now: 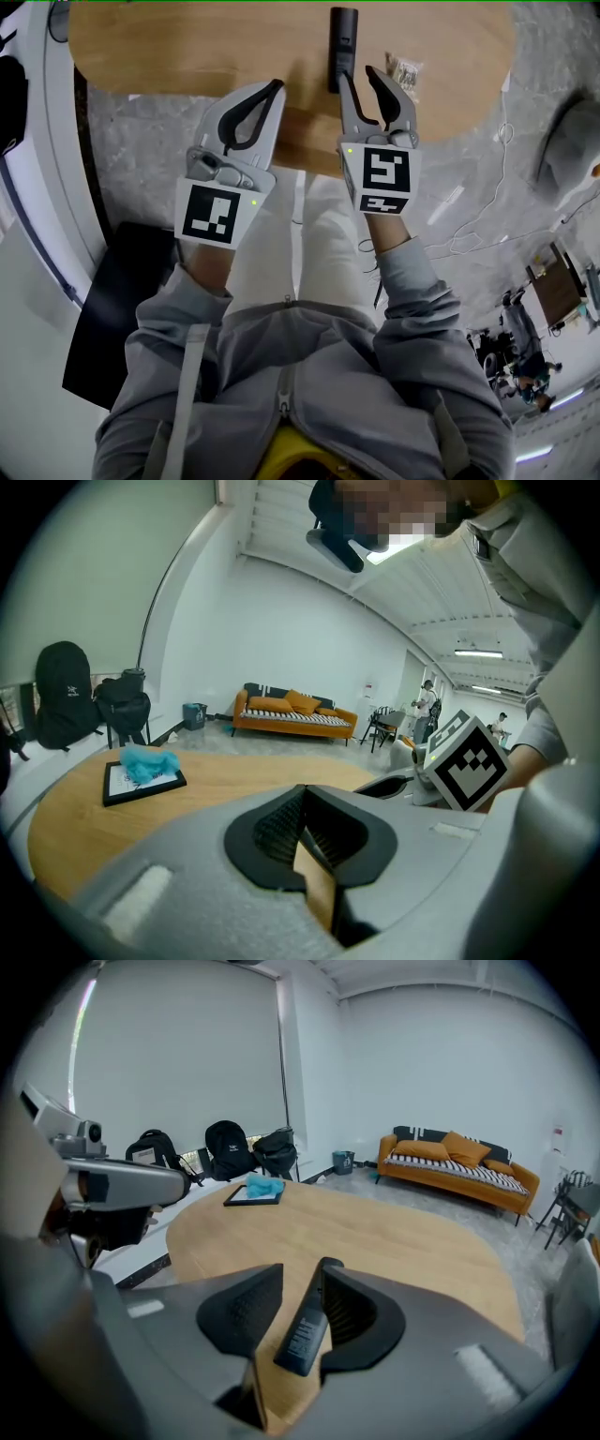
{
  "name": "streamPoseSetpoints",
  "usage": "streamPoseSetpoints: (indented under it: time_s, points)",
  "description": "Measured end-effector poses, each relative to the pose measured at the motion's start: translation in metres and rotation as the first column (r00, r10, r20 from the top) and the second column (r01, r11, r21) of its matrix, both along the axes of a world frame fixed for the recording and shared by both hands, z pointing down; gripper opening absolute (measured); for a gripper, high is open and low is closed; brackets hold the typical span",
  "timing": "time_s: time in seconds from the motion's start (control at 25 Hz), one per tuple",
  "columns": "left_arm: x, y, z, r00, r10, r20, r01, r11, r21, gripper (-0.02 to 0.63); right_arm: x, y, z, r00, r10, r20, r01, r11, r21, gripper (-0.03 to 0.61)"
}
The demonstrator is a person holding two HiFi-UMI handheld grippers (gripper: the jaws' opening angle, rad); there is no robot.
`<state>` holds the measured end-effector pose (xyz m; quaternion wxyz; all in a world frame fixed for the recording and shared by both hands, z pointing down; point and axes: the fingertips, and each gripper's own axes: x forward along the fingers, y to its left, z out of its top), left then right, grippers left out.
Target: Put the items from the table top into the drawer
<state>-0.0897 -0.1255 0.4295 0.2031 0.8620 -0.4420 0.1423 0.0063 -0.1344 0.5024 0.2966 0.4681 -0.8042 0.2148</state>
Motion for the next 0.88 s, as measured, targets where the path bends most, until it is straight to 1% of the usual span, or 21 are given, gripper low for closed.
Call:
streamPoseSetpoints:
  time_s: [0.2, 0.32, 0.52, 0.68, 0.88]
  points:
    - [-0.001, -0.007, 0.034, 0.999, -0.006, -0.031, 0.005, 0.999, -0.046, 0.006, -0.004, -0.007, 0.033, 1.0, -0.014, -0.026, 0.013, 1.0, -0.023, 0.129]
    - [-0.004, -0.013, 0.048, 1.0, -0.004, -0.022, 0.003, 0.998, -0.056, 0.006, -0.004, -0.013, 0.047, 0.999, -0.014, -0.047, 0.012, 0.999, -0.037, 0.132]
    - [0.001, -0.019, 0.066, 1.0, 0.017, -0.01, -0.018, 0.996, -0.087, 0.006, 0.003, -0.023, 0.067, 0.997, 0.032, -0.066, -0.037, 0.996, -0.078, 0.154]
    - [0.005, -0.026, 0.08, 1.0, 0.001, -0.024, -0.004, 0.993, -0.12, 0.006, 0.002, -0.028, 0.083, 0.996, 0.055, -0.07, -0.063, 0.991, -0.118, 0.183]
    - [0.01, -0.033, 0.098, 1.0, 0.022, 0.013, -0.02, 0.991, -0.129, 0.006, 0.004, -0.036, 0.104, 0.99, 0.119, -0.08, -0.132, 0.976, -0.175, 0.189]
